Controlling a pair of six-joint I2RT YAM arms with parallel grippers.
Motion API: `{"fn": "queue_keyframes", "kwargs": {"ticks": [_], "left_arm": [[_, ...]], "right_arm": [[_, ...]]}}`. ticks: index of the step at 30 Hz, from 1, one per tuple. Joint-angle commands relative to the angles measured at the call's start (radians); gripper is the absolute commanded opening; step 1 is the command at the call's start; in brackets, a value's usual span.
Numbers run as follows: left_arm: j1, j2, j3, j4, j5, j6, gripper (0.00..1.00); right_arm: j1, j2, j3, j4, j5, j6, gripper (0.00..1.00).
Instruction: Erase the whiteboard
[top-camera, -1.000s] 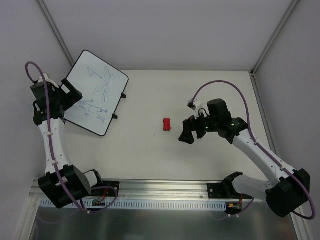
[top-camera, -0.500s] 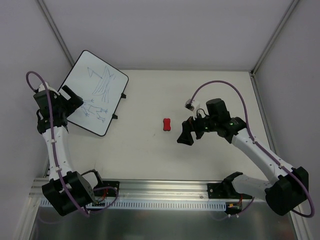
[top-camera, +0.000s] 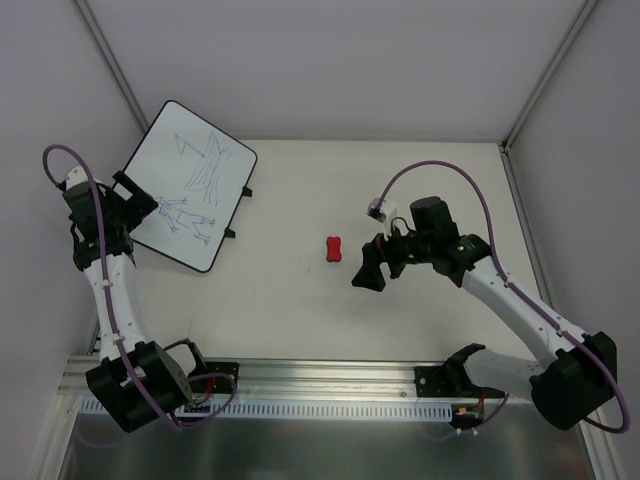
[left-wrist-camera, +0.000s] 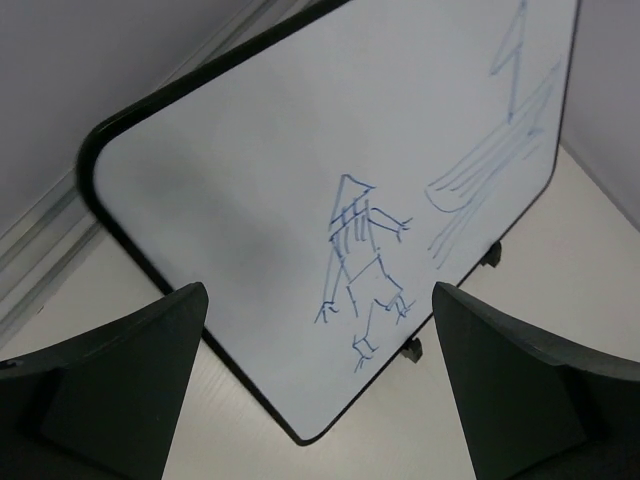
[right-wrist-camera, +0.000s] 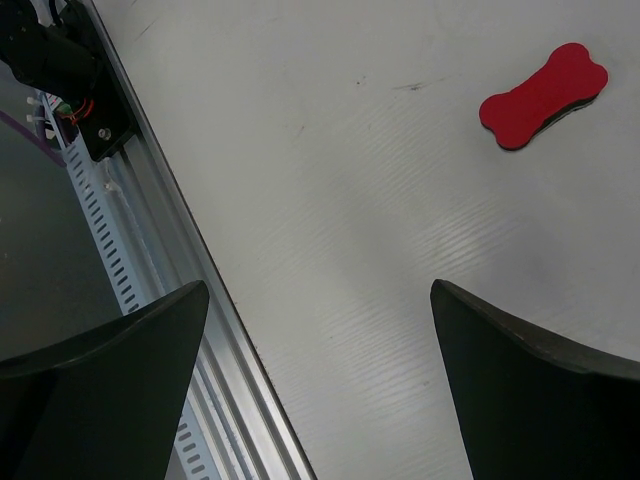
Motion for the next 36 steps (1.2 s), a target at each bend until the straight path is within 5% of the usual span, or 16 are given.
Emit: {"fn": "queue_keyframes", "kwargs": {"ticks": [1, 7, 14, 36], "left_arm": [[0.038, -0.072, -0.066, 0.020, -0.153, -0.154, 0.97], [0.043, -0.121, -0.120, -0.048, -0.313, -0.286, 0.98], [0.043, -0.118, -0.160, -0.046, -0.327, -0.211, 0.97], [0.302, -0.037, -0.376, 0.447, 0.405, -0.025, 0.90]], "right_arm": [[0.012, 0.017, 0.018, 0.034, -0.030, -0.017, 0.99], [0.057, 0.075, 0.053, 0.035, -0.042, -0.014, 0.99], [0.094, 0.127, 0.087, 0.034, -0.053, -0.018, 0.99], [0.110, 0.074, 0.032, 0.052, -0.036, -0.041, 0.99]]}}
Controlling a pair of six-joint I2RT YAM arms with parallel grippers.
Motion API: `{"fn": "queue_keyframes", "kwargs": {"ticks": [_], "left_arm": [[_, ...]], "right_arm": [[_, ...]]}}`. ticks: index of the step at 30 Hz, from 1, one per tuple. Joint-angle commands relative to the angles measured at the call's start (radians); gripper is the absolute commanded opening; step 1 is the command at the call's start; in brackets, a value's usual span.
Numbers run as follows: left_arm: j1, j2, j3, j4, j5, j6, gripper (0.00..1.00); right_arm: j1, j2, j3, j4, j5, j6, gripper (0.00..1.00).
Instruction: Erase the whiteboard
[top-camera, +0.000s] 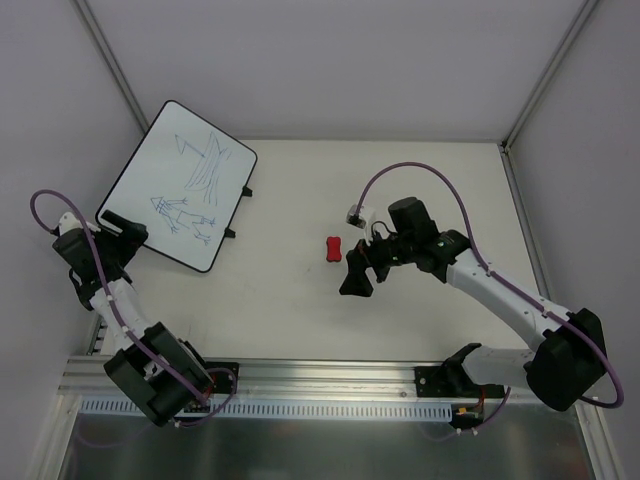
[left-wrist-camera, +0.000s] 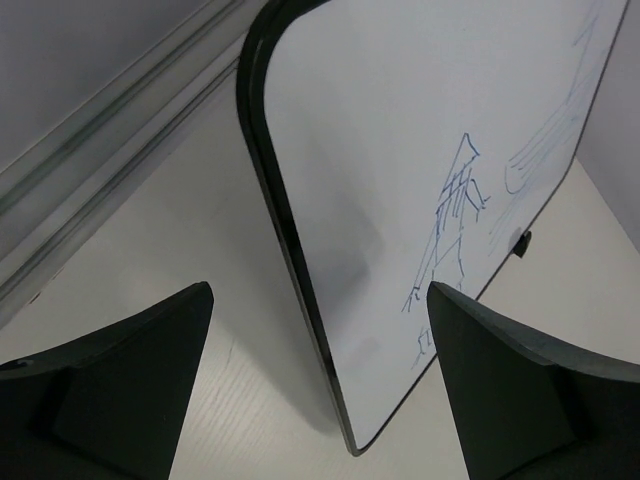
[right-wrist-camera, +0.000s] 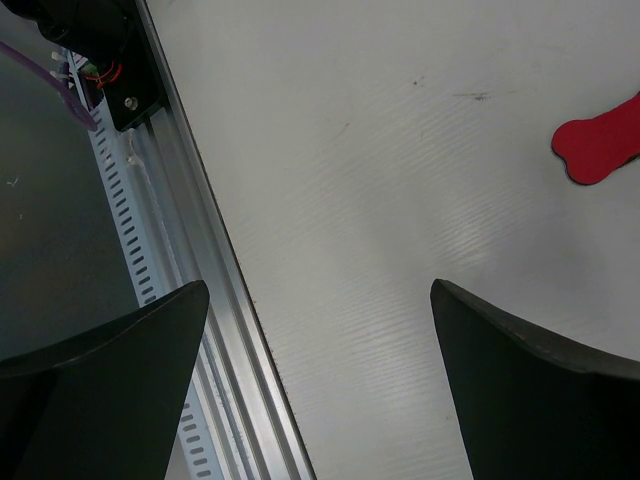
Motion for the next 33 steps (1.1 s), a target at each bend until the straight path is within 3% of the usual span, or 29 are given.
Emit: {"fn": "queue_keyframes", "kwargs": {"ticks": [1, 13, 21, 24, 25, 32, 33], "left_arm": [[0.029, 0.033, -0.020, 0.202, 0.219, 0.006, 0.90], [0.067, 0.183, -0.026, 0.397, 0.393, -0.046, 0.84], [0.069, 0.261, -0.032, 0.483, 0.452, -0.067, 0.74], [0.069, 0.269, -0.038, 0.503, 0.465, -0.064, 0.65], [0.069, 0.268, -0.043, 0.520, 0.468, -0.061, 0.56], [0.070, 0.261, -0.061, 0.560, 0.496, -0.072, 0.30], [0.070, 0.258, -0.063, 0.570, 0.507, -0.074, 0.22]], "right_arm": [[0.009, -0.031, -0.006, 0.032, -0.010, -0.022, 0.99], [0.010, -0.020, -0.002, 0.033, -0.006, -0.025, 0.99], [0.010, -0.010, -0.002, 0.032, -0.002, -0.029, 0.99], [0.012, -0.008, -0.002, 0.032, 0.000, -0.029, 0.99], [0.012, -0.007, -0.003, 0.032, 0.000, -0.029, 0.99], [0.012, -0.004, -0.002, 0.030, -0.002, -0.029, 0.99], [0.012, -0.004, -0.002, 0.032, -0.002, -0.029, 0.99]]}}
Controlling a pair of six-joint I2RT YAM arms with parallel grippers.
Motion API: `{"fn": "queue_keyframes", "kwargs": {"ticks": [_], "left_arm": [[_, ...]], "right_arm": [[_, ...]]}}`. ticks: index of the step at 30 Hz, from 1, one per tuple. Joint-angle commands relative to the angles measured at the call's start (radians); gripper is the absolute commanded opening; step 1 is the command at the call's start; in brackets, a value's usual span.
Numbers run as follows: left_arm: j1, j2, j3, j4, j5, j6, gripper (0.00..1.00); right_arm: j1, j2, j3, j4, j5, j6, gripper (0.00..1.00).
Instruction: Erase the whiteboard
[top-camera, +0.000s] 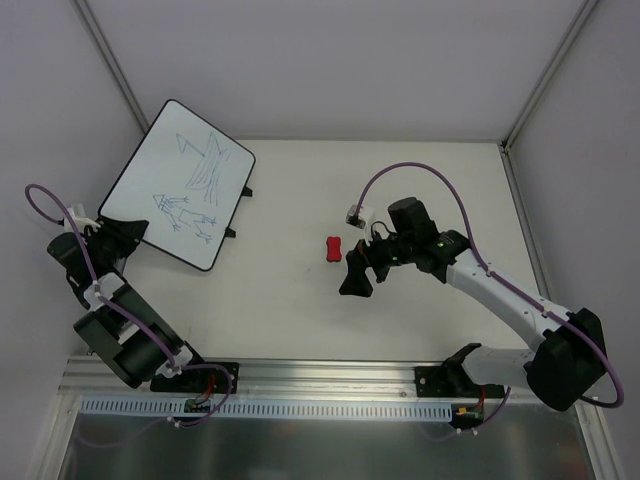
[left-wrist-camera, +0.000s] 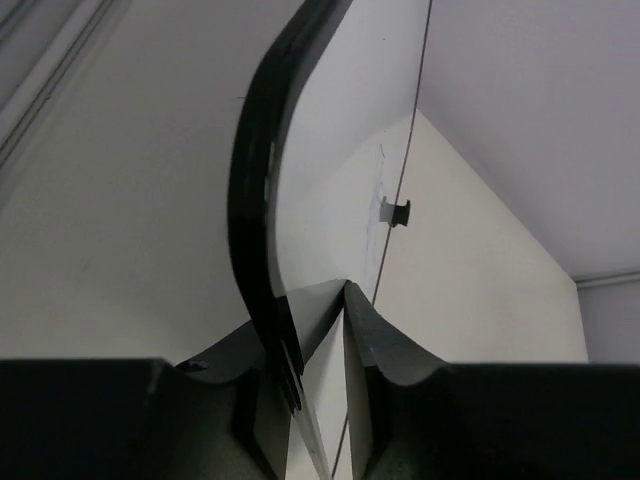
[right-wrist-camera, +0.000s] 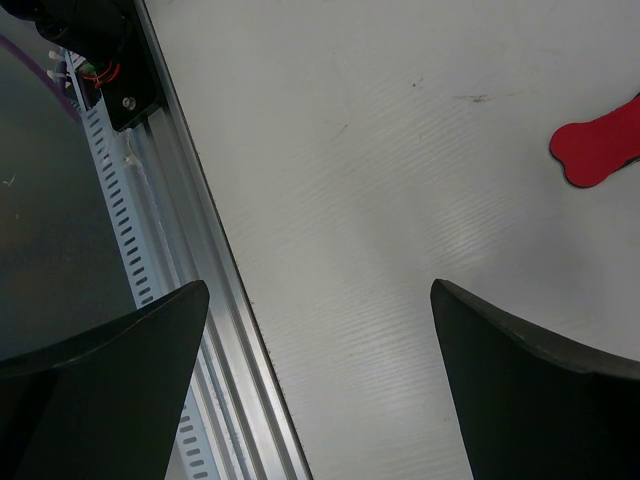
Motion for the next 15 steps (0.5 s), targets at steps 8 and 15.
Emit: {"fn": "queue_keyframes", "kwargs": {"ticks": [8, 15], "left_arm": [[0.006, -0.063, -0.032, 0.190, 0.110, -0.020, 0.00], [0.005, -0.138, -0.070, 0.352, 0.112, -0.071, 0.00]], "right_arm": [[0.006, -0.013, -0.004, 0.022, -0.008, -0.021, 0.99], [0.009, -0.016, -0.006, 0.021, -0.016, -0.020, 0.99]]}}
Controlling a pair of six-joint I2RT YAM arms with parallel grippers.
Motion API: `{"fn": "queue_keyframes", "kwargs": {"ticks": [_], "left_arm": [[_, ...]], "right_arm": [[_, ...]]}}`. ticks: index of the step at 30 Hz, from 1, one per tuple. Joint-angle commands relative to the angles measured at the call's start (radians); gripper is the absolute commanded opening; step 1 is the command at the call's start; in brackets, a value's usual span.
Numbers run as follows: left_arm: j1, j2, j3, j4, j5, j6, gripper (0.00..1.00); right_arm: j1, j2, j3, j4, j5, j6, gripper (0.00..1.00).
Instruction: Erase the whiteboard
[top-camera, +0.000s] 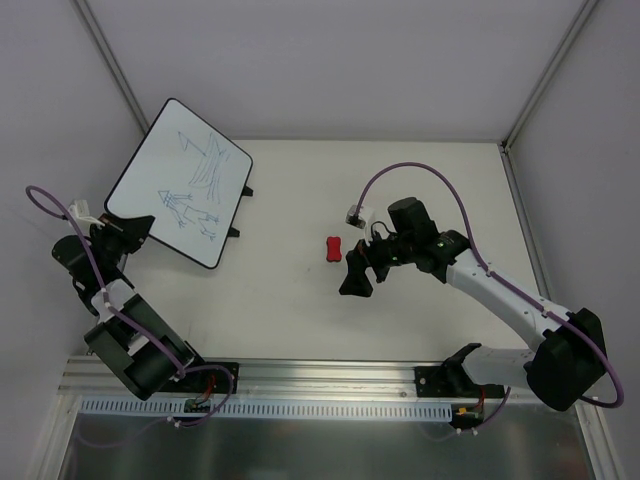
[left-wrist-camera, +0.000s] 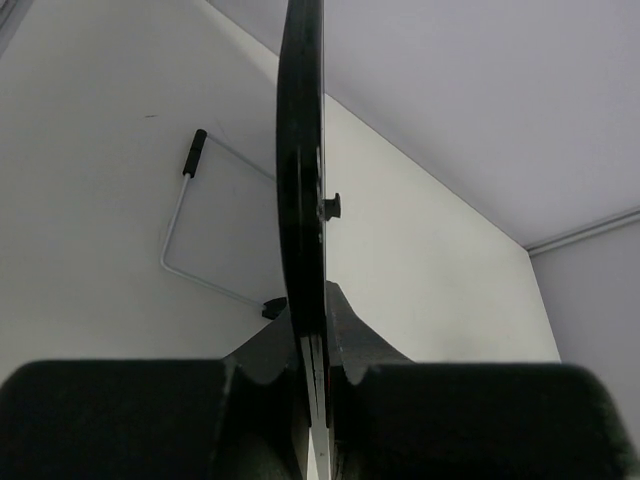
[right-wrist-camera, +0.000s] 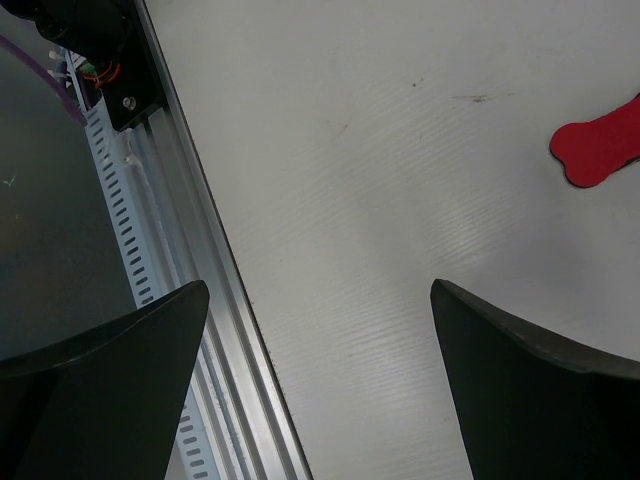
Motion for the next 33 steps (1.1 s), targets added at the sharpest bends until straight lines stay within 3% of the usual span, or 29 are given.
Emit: {"fn": "queue_keyframes", "kwargs": {"ticks": [1, 10, 23, 33], "left_arm": [[0.010, -0.070, -0.026, 0.217, -0.041, 0.058, 0.00], [0.010, -0.116, -0.027, 0.450, -0.106, -0.136, 0.00], [0.008, -0.144, 0.064, 0.642, -0.218, -0.428, 0.00], [0.008, -0.153, 0.033, 0.734, -0.336, -0.539, 0.00]], "right_arm": [[0.009, -0.017, -0.006, 0.022, -0.012, -0.020, 0.99], [0.012, -0.027, -0.012, 0.022, -0.001, -0.021, 0.99], [0.013, -0.016, -0.001, 0.021, 0.016, -0.020, 0.99], [0.012, 0.004, 0.020, 0.022, 0.075, -0.003, 0.99]]}}
